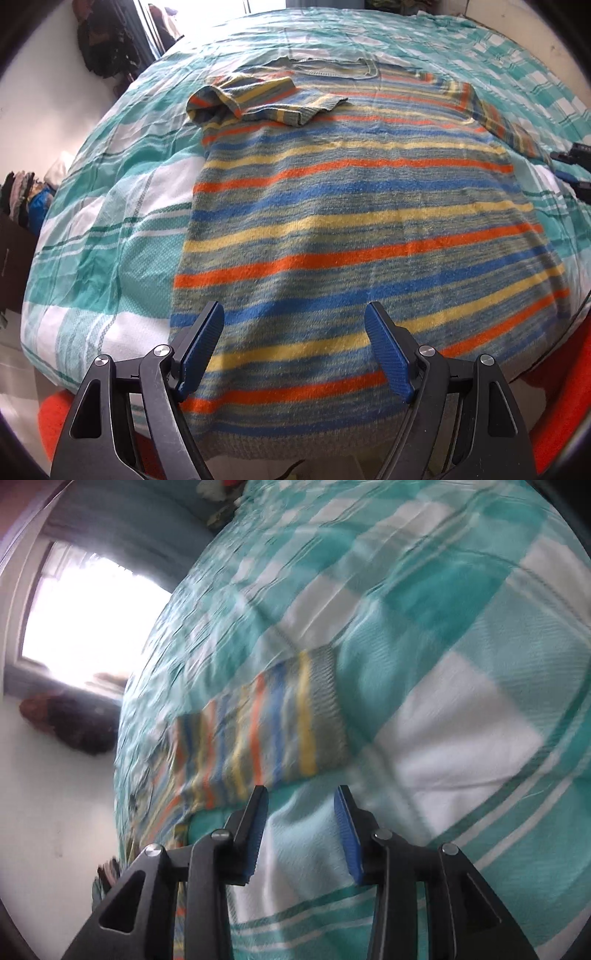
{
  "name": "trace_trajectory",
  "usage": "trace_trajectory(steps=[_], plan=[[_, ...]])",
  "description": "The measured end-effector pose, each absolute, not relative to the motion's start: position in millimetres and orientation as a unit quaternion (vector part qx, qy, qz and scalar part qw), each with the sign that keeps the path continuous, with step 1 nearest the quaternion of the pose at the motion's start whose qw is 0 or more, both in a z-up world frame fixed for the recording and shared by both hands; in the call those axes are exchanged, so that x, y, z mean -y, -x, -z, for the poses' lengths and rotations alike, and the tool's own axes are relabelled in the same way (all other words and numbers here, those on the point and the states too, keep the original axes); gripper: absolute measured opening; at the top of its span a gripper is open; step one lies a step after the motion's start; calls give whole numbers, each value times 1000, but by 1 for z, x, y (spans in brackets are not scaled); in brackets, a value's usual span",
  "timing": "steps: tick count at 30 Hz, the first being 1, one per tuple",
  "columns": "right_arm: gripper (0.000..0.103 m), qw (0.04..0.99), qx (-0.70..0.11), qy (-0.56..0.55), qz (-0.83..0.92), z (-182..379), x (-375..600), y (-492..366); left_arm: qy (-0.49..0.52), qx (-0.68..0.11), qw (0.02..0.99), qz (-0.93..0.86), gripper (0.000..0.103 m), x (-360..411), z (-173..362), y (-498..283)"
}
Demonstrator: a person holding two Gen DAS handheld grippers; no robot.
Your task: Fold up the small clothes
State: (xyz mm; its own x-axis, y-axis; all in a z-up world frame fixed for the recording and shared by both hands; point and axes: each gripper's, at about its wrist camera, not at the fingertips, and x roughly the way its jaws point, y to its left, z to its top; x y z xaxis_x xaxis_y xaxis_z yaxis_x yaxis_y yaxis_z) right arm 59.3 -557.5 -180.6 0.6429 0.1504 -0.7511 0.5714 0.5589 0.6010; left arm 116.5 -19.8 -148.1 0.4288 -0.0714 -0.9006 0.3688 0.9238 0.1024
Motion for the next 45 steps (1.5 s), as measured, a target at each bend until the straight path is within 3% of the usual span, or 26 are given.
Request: trace_trajectory(steps=[4, 7, 10, 11, 13, 15, 17, 18, 19, 21, 23, 26, 29, 31, 32, 39, 45], plan=[[36, 801, -425, -388, 166, 195, 554, -76, -181, -532, 818, 127, 85, 25, 168, -113], [0, 776, -439, -413, 185, 213, 563, -58, -187, -531, 817, 124, 93, 16, 167, -108], [0, 782, -463, -365, 201, 199, 554, -46, -160, -549, 810, 126, 93, 3, 164, -110], [0, 789, -473, -334, 208, 188, 545, -45, -160, -554, 807, 127, 89, 2, 158, -112], [8, 802, -478, -292, 209, 171, 529, -46, -156, -554, 807, 134, 80, 1, 136, -118], [11, 820, -473, -258, 194, 150, 505, -45, -126, -527, 825, 162, 82, -1, 92, -129], [29, 834, -464, -237, 179, 137, 481, -45, -122, -476, 852, 178, 91, 7, 48, -148], [45, 842, -457, -231, 170, 132, 466, -46, -132, -448, 865, 185, 95, 16, 32, -158], [52, 849, -448, -228, 160, 128, 453, -47, -145, -425, 873, 192, 98, 26, 24, -165], [52, 858, -439, -229, 136, 125, 423, -50, -210, -384, 877, 198, 99, 60, 29, -190], [52, 860, -435, -240, 115, 125, 398, -53, -283, -384, 857, 195, 99, 94, 70, -216], [52, 861, -431, -258, 85, 128, 359, -46, -344, -401, 831, 173, 85, 119, 134, -250], [52, 861, -442, -243, 65, 135, 326, -45, -303, -461, 819, 158, 73, 116, 176, -290], [52, 864, -448, -225, 55, 138, 311, -37, -242, -477, 831, 151, 34, 100, 173, -302], [52, 865, -450, -216, 56, 139, 309, -35, -218, -485, 835, 142, 8, 90, 169, -309], [52, 873, -439, -194, 83, 137, 318, -12, 58, -465, 882, 54, 5, -84, 94, -346], [52, 871, -441, -200, 84, 141, 316, -16, 202, -494, 843, -66, 5, -217, 130, -366]])
